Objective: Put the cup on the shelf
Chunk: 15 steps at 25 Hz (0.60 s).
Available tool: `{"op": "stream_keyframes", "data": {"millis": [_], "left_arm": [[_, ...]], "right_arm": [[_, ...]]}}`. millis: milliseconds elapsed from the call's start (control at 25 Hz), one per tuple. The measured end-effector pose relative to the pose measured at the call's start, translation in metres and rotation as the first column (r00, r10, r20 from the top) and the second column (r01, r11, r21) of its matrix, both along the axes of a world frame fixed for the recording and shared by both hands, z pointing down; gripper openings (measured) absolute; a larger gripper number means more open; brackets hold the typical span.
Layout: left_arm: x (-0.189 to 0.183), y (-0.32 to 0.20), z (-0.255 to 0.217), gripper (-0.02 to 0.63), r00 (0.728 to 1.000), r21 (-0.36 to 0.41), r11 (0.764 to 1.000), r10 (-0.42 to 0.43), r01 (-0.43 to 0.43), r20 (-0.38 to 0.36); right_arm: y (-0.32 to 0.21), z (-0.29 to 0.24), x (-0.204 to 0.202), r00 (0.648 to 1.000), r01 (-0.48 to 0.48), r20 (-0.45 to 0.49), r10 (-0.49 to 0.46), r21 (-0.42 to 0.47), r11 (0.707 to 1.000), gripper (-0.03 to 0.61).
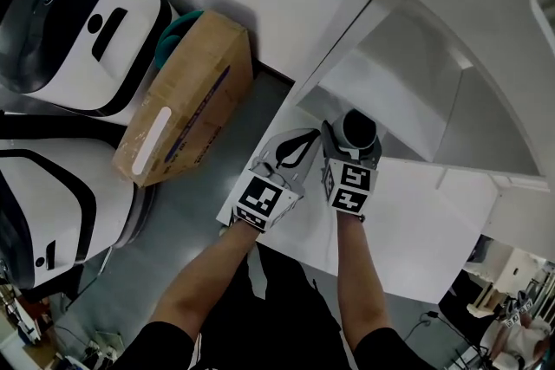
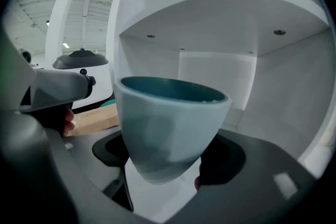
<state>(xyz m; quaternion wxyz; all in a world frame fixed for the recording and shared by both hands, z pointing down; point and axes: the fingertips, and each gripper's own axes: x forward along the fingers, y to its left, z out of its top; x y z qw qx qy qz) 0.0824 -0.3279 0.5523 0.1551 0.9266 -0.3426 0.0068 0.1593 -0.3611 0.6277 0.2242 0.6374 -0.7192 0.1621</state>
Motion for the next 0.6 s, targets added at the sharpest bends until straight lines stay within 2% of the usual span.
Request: {"op": "stream_keyframes", "data": {"millis": [360, 600], "left_arm": [[0.022, -0.023, 0.011, 0.000, 0.999, -0.010, 1.000, 0.029, -0.029, -0.015], [0.025, -0.031, 0.017, 0.000, 1.000, -0.026, 0.999, 0.031, -0.031, -0.003]], "right_arm": [[-0.010, 0.025, 0.017, 0.996, -0.085, 0.006, 0.085, -0.010, 0.996, 0.394], [-0.026, 0.035, 0.024, 0.995, -0.096, 0.005, 0.096, -0.026, 0.995, 0.394]]}}
